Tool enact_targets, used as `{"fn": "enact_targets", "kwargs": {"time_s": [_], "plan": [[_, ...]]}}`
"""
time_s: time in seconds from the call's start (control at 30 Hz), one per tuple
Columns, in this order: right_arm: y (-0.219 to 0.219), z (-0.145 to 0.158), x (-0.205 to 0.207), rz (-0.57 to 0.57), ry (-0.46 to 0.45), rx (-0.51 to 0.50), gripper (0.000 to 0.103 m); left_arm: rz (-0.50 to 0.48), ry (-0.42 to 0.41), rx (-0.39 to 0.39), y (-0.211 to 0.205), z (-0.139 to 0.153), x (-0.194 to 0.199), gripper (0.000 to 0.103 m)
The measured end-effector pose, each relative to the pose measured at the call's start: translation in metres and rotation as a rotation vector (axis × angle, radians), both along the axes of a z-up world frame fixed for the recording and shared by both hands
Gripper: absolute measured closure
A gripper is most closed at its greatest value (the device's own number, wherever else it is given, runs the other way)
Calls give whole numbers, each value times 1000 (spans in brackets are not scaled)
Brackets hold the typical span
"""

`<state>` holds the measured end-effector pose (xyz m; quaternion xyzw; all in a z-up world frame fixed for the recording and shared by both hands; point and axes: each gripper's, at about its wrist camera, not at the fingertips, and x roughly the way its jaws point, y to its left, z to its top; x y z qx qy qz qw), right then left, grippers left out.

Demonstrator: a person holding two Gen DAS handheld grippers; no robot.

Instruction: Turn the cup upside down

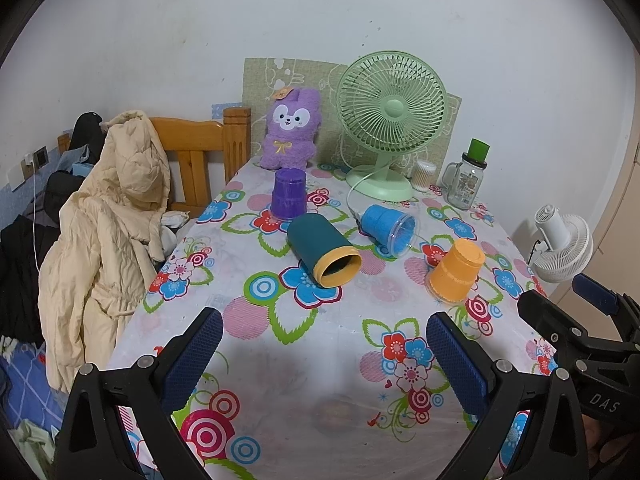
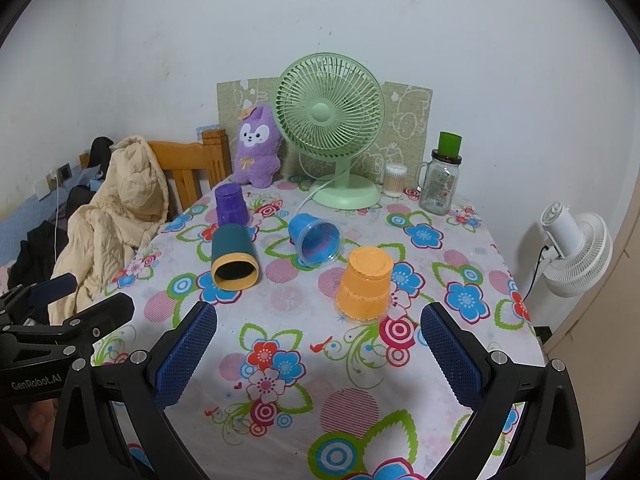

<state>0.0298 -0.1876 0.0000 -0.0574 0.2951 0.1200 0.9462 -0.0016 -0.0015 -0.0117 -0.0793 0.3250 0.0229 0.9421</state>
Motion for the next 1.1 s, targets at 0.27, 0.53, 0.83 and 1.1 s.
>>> {"fn": "enact_targets", "kwargs": {"time_s": [0.27, 0.53, 0.83, 1.1], "plan": [[2, -5, 6, 4, 18, -6, 0, 0, 11, -7, 2, -7, 1, 0], [13, -13, 14, 17, 47, -28, 0, 9, 41, -30, 12, -16, 9, 0], [36, -26, 33, 40, 86, -62, 0, 29, 83, -69, 33, -33, 23, 0], [59, -31, 61, 70, 100, -89, 0, 32, 108, -78, 50, -45, 40, 0]]}}
